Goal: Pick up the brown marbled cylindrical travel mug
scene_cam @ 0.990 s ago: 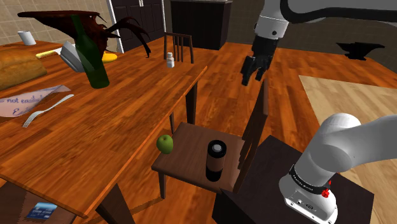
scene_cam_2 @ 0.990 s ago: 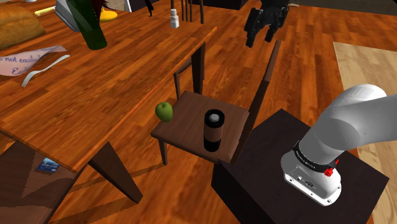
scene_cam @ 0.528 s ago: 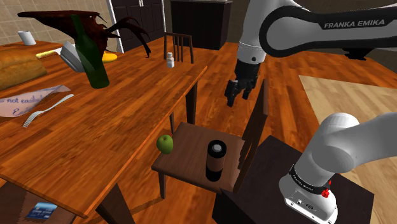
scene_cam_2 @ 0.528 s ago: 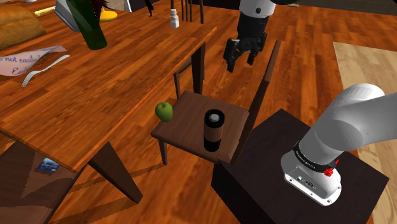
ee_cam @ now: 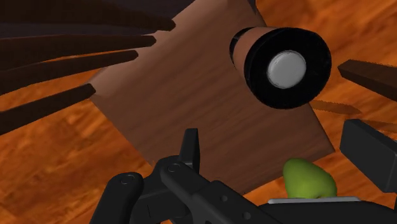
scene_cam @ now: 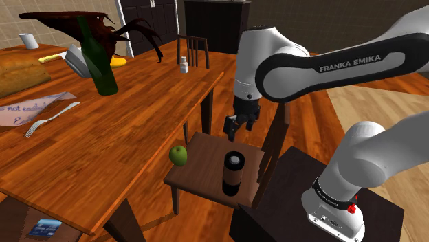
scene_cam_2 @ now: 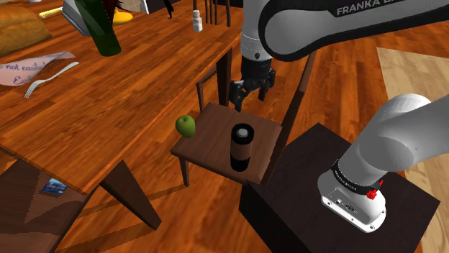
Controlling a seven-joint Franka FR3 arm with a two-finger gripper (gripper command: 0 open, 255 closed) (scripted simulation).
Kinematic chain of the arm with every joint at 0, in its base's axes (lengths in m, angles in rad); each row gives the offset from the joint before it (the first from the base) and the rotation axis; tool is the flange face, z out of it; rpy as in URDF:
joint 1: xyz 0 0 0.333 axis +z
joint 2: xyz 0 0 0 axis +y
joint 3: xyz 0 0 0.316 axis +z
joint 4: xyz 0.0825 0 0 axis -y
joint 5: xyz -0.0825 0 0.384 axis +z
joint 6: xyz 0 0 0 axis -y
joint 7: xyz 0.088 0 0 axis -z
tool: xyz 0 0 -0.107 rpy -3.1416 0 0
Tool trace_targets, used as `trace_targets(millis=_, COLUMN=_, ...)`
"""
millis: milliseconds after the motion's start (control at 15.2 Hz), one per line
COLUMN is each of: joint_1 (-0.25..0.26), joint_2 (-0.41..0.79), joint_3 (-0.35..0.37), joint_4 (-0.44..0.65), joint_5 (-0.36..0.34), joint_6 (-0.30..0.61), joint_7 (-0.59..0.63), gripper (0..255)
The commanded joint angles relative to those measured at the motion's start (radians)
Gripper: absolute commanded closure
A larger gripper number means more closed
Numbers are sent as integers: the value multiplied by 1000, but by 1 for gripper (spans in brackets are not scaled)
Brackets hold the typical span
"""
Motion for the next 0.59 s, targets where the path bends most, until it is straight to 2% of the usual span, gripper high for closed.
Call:
trace_targets(millis=0, joint_1=5, joint_2=51, joint_3=44, joint_4=-8, joint_5=8, joint_6=53, joint_7=37, gripper=0)
trace_targets(millis=198, joint_1=7, joint_2=125, joint_3=104, joint_4=-5, joint_5=9, joint_6=118, joint_7=90, gripper=0)
trace_targets(millis=528, joint_1=5, joint_2=163, joint_3=122, joint_4=-47, joint_5=13, joint_6=197, joint_7=94, gripper=0)
